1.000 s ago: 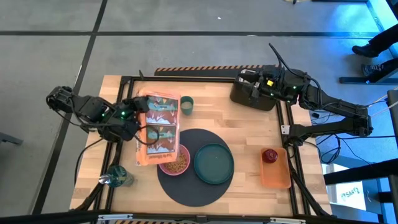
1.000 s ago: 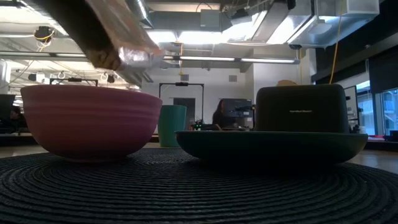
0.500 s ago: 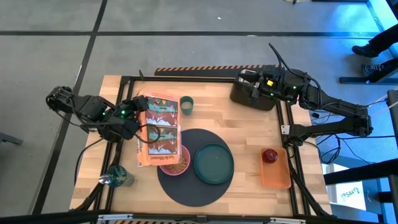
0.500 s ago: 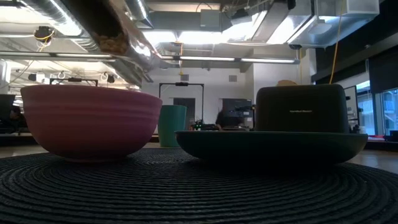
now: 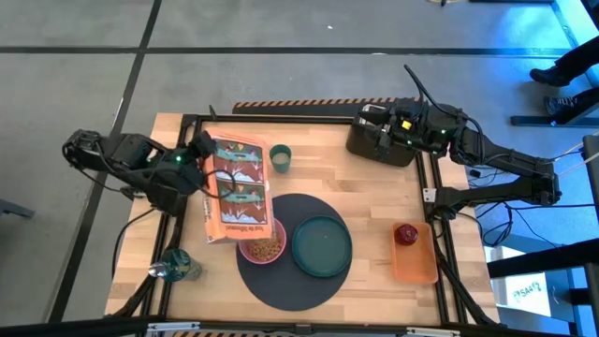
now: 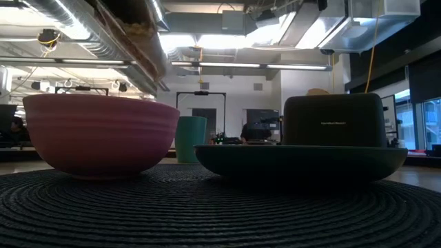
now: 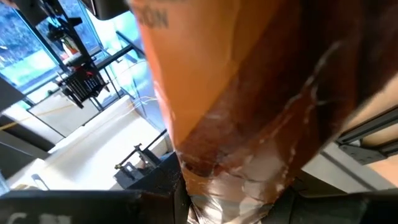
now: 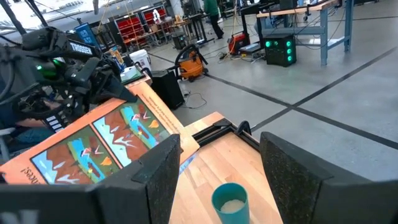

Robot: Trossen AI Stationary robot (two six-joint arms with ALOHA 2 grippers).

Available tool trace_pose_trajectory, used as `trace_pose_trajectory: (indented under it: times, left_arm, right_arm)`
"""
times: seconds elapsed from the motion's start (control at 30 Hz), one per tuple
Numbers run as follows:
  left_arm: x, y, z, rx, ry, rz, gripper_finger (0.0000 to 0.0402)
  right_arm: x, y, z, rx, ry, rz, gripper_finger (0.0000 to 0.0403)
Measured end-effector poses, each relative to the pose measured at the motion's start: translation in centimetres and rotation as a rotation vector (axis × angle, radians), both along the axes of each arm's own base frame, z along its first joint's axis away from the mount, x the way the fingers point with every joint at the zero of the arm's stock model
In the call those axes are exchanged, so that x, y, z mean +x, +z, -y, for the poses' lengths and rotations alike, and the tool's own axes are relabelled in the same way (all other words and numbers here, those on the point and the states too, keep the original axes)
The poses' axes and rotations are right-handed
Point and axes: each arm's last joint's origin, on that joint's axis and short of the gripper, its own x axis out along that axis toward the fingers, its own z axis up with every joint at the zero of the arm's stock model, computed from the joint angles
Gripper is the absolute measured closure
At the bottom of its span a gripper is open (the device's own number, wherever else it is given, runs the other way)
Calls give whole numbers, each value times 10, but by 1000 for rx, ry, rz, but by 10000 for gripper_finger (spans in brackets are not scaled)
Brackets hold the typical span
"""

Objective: Arrange a breakfast setting
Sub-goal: Pour the cereal from the cereal box into the pink bowl

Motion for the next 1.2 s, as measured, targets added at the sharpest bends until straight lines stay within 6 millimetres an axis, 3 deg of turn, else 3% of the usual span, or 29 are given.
trace_pose_trajectory:
  times: [0.53,0.77,0.93,1.2]
  left_arm:
    - [-21,6,-15,-105,77,84,275]
    - [-33,9,-20,-252,138,174,275]
    - [-43,14,-23,-395,180,318,275]
    - [-55,30,-29,-603,290,713,275]
  right_arm:
    - [0,0,0,1,1,-4,194]
    - [0,0,0,1,0,-3,194]
    - [0,1,0,-3,-1,11,194]
    - [0,7,0,-26,0,72,194]
